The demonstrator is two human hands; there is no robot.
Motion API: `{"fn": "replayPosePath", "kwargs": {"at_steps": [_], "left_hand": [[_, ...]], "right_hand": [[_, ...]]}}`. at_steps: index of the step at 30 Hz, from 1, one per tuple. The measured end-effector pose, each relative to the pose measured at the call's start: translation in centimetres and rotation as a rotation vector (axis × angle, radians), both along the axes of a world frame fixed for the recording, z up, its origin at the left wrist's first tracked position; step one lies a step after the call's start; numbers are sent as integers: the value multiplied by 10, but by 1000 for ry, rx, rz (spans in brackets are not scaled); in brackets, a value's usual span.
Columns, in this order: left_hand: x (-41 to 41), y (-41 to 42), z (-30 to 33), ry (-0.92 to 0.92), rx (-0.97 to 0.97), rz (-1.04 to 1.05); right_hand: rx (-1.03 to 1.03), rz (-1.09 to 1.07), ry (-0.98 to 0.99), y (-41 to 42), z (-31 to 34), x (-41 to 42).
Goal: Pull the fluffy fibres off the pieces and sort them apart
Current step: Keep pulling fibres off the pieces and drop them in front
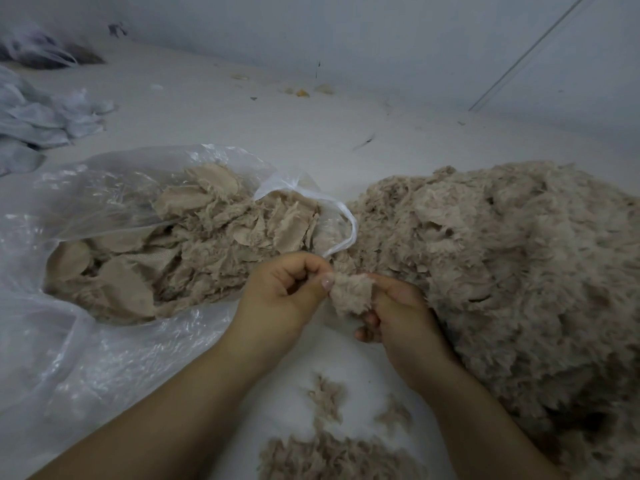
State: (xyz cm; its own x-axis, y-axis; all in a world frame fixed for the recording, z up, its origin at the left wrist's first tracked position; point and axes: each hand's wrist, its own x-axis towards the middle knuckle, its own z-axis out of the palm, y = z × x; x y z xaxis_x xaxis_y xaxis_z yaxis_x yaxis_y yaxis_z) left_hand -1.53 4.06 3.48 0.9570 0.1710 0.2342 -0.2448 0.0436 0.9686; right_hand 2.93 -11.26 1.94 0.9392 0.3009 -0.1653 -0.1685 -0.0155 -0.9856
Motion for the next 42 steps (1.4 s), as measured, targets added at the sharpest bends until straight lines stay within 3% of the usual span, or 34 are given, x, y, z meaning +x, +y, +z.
{"fn": "replayPosePath", "kwargs": {"at_steps": [7, 12, 16, 19, 23, 28, 33, 42], "left_hand": [[3, -2, -6, 74, 28, 28], [4, -2, -8, 77, -19, 3], [6, 1, -11, 87, 117, 109], [6, 3, -15, 52, 320, 188], [8, 3, -16, -21, 430, 225], [6, 3, -11, -115, 443, 266], [0, -3, -7, -210, 409, 211], [2, -2, -10, -196, 508, 252]], "right_hand": [[131, -49, 19, -2, 1, -5], [-58, 64, -131, -4, 0, -7], [34, 21, -88, -3, 0, -6], [71, -20, -64, -1, -1, -6], [31, 4, -76, -3, -3, -7], [135, -1, -6, -3, 1, -5], [154, 109, -126, -3, 1, -9], [20, 135, -154, -5, -2, -9]]}}
